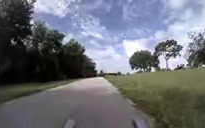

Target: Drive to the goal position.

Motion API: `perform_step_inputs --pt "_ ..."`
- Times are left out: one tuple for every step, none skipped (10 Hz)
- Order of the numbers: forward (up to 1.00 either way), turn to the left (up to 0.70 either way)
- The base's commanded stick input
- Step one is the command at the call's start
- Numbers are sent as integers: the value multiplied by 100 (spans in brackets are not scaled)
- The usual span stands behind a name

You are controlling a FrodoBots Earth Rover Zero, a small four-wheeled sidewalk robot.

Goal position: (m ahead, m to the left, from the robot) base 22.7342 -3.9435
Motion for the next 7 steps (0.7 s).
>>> perform_step_inputs --pt "69 32" --pt "69 16" --pt "69 10" --pt "69 7" --pt "69 4" --pt "69 3" --pt "69 3"
